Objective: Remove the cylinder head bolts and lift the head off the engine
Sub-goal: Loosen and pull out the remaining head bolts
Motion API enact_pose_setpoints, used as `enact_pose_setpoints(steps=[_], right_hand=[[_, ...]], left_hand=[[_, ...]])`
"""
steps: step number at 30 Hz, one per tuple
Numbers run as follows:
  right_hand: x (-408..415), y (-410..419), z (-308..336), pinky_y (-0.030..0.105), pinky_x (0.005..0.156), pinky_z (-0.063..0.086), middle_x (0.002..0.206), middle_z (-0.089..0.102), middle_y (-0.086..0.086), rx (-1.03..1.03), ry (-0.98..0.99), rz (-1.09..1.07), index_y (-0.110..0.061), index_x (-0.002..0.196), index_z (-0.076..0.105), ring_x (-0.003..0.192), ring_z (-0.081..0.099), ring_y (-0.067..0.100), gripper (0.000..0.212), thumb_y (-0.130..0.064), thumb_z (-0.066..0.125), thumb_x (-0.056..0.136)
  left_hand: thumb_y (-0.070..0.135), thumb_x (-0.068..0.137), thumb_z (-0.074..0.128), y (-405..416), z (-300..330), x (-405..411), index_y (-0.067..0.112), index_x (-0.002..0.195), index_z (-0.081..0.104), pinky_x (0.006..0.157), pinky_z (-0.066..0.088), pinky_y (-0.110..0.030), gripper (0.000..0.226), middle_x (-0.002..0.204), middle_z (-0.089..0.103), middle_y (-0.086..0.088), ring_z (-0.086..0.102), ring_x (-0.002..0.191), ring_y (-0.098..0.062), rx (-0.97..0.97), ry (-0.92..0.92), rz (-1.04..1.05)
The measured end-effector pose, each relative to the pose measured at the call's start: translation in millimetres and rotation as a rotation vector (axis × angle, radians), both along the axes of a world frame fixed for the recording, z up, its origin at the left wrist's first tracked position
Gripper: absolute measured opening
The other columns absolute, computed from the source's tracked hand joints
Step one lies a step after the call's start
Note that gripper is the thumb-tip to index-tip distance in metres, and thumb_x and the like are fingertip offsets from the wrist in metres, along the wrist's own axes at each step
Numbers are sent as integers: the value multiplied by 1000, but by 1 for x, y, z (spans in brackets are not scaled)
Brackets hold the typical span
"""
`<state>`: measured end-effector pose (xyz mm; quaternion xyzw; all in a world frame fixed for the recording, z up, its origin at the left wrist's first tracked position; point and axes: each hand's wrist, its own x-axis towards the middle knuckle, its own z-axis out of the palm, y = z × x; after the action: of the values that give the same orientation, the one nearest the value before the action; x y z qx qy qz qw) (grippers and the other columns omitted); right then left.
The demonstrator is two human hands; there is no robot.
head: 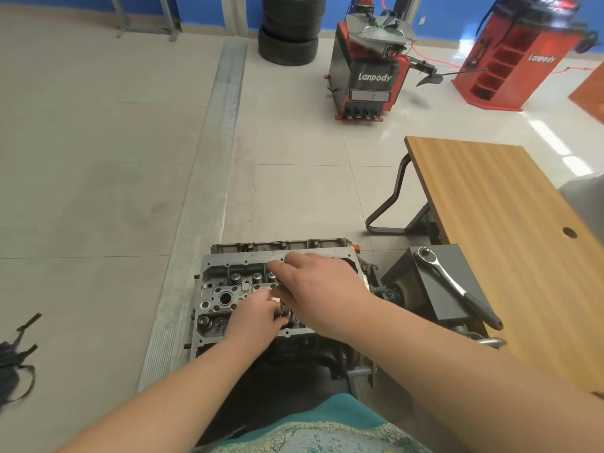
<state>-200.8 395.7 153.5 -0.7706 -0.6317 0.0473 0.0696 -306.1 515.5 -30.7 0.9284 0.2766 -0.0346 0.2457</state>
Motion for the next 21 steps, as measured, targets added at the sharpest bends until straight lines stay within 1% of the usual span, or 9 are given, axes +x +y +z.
enact_pose_setpoints(steps=[2,4,7,10,12,14,17,18,21], right_hand=[[4,1,3,32,64,40,121,60,-1,-92,14,78,-22,137,63,106,59,23,48,-9,69,91],[8,-1,5,32,75,49,130,58,-3,-132,96,91,-23,132,68,115,57,20,47,-5,68,89],[6,-3,8,29,86,52,125,65,-5,-58,240,20,-23,133,68,106,63,15,30,-29,61,104],[0,2,11,30,76,50,106,71,-2,-62,244,-86,-20,131,63,92,66,19,35,-43,57,106],[1,9,16,35,66,48,87,64,-2,-123,124,-220,-19,115,61,81,62,23,37,-53,55,104],[-1,13,21,34,61,42,73,53,-5,-179,28,-269,-20,103,56,75,58,24,34,-54,53,104],[-4,15,25,32,64,42,98,61,-4,-238,50,-200,-27,113,61,92,63,24,10,-26,59,103],[-4,14,27,31,63,40,109,60,-5,-266,50,-148,-31,117,64,96,62,22,23,-17,60,98],[-7,13,28,29,66,41,119,57,-7,-241,107,-103,-35,118,70,94,59,19,24,-27,62,97]], left_hand=[[45,97,70,1,-3,-4,24,94,78,85,54,-37,23,101,58,10,58,100,-15,-11,-36,-15],[44,94,73,3,-3,-6,30,103,75,83,54,-36,17,104,59,13,59,101,-13,-41,-100,-21],[50,93,72,3,-1,-3,34,109,70,74,51,-34,22,97,56,21,61,99,-12,-27,-143,-28],[62,91,69,8,-2,2,35,86,71,64,39,-28,27,77,41,27,62,90,-12,10,-76,-66],[64,87,72,12,-1,5,35,67,55,58,31,-25,39,75,43,25,56,82,-10,-5,-61,-74],[67,84,73,14,1,8,36,65,46,57,28,-23,45,77,46,21,50,78,-7,-10,-51,-73],[68,85,67,18,3,7,35,87,63,65,45,-28,33,89,57,18,55,83,-5,-26,-60,-104],[65,88,66,21,2,5,36,95,66,71,51,-32,30,94,60,17,58,88,-6,-45,-62,-135],[56,91,70,33,4,1,44,89,65,74,53,-34,13,92,61,23,59,89,-5,-168,-48,-179]])
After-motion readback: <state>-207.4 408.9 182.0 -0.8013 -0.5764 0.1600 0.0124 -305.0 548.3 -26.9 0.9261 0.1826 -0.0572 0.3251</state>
